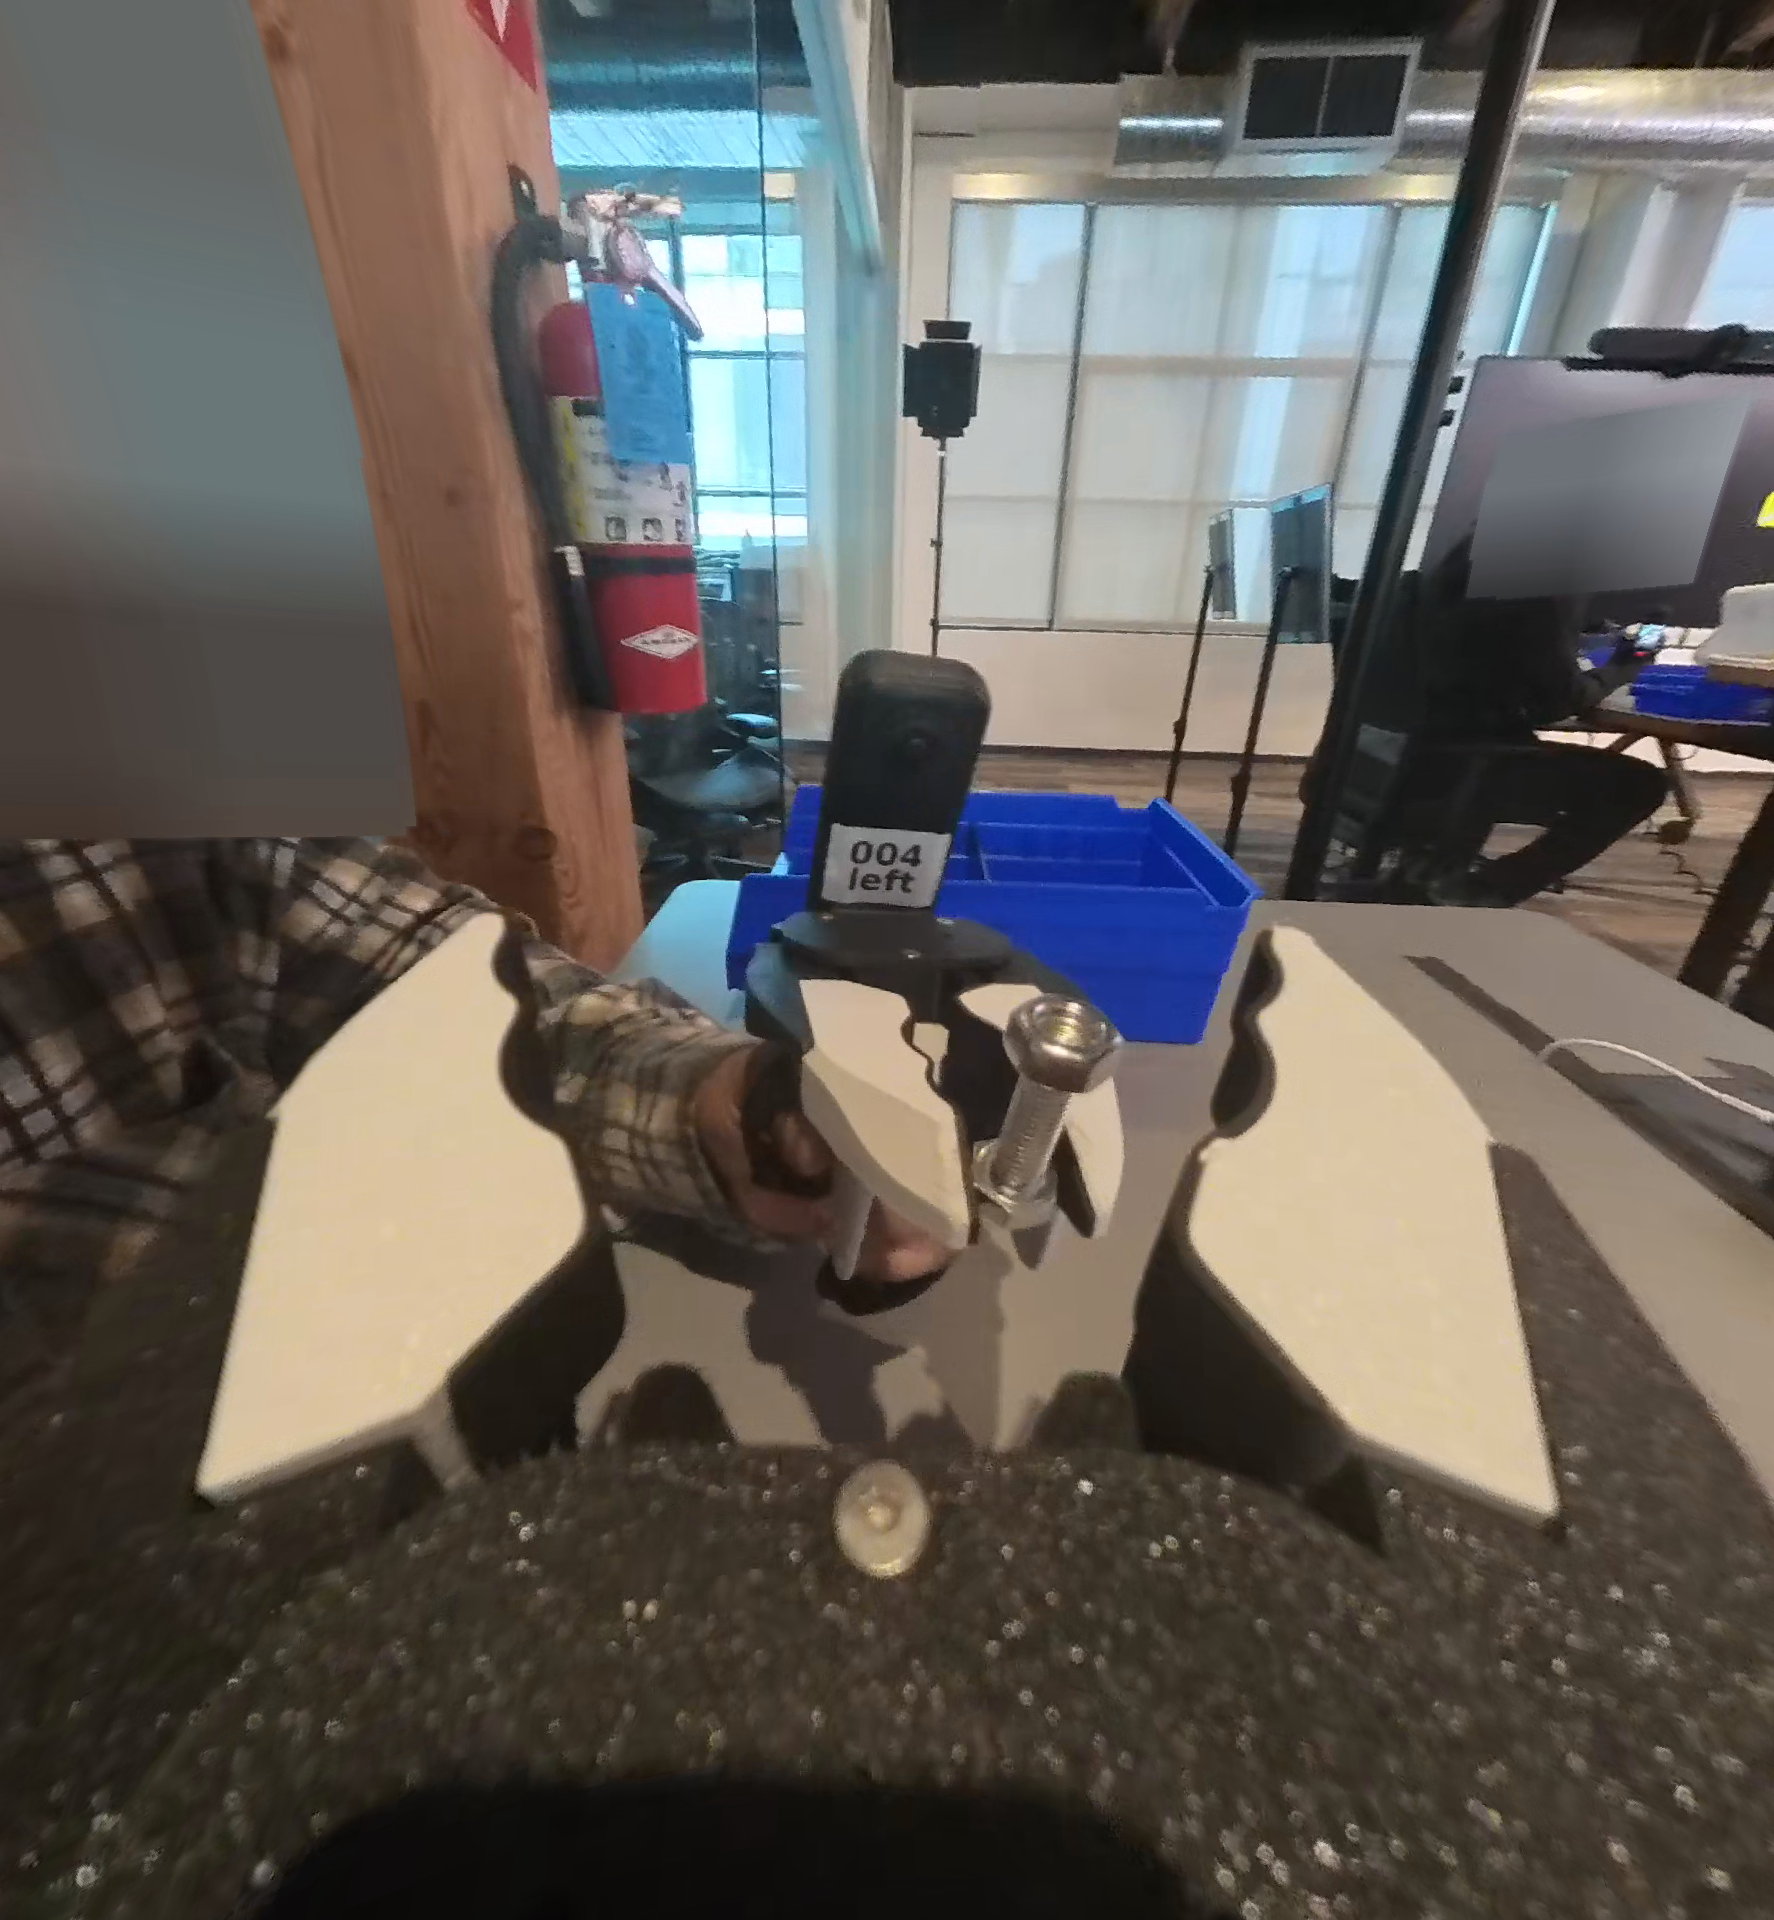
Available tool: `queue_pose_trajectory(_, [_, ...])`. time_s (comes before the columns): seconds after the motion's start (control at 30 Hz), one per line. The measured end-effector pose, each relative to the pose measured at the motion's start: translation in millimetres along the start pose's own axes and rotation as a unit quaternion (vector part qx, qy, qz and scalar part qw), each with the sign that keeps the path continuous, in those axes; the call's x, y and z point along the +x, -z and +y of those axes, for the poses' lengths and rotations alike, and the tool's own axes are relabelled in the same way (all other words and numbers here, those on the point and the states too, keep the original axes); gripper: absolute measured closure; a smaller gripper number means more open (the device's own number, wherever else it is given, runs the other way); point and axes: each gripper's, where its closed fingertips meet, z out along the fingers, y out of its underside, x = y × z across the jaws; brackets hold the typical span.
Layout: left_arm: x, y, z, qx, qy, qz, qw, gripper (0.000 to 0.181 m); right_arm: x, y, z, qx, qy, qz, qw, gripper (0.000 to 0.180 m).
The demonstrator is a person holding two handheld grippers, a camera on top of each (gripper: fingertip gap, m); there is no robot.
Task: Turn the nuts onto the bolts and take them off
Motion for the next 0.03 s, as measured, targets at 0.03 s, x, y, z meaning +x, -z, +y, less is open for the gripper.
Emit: queue_pose_trajectory(0.03, [-0.5, 0.2, 0.2, 0.002, 0.006, 0.002, 1.0, 0.162, -1.4, -1.4, 1.1, 0.0, -0.002, -0.007, 1.0, 0.055])
